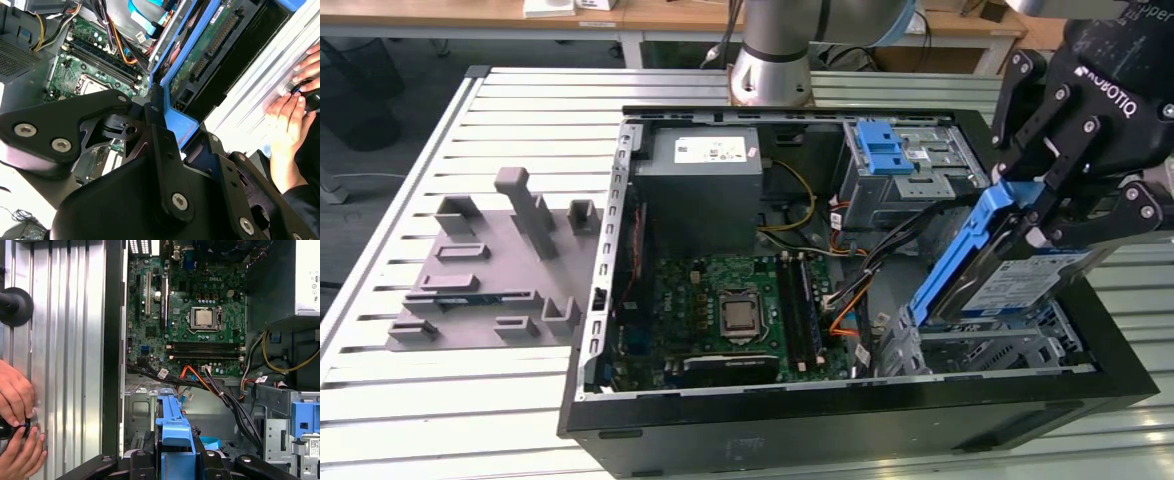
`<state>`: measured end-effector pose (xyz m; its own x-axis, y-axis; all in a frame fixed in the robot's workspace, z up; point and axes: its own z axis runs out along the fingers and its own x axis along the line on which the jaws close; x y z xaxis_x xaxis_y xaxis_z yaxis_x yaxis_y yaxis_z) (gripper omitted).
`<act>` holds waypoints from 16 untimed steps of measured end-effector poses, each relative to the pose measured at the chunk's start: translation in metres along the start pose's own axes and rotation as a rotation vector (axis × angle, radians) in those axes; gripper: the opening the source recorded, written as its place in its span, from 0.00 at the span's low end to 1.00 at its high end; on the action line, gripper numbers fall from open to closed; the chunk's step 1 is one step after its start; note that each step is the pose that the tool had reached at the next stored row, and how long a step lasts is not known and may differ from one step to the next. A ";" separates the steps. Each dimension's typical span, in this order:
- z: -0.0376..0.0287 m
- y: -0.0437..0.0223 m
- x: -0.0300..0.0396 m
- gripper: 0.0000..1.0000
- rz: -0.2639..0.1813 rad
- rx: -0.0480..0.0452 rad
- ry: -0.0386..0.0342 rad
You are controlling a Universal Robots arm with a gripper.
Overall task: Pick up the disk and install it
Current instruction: 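Insert the disk into the insertion slot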
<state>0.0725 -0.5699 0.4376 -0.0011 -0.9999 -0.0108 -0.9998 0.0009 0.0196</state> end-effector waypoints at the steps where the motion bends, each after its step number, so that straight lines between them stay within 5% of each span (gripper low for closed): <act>1: 0.0004 0.0000 0.0000 0.36 0.000 0.0000 0.0001; 16: 0.0091 -0.0003 0.0001 0.36 0.001 0.0000 0.0000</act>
<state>0.0726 -0.5699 0.4284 -0.0023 -0.9999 -0.0109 -0.9998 0.0021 0.0196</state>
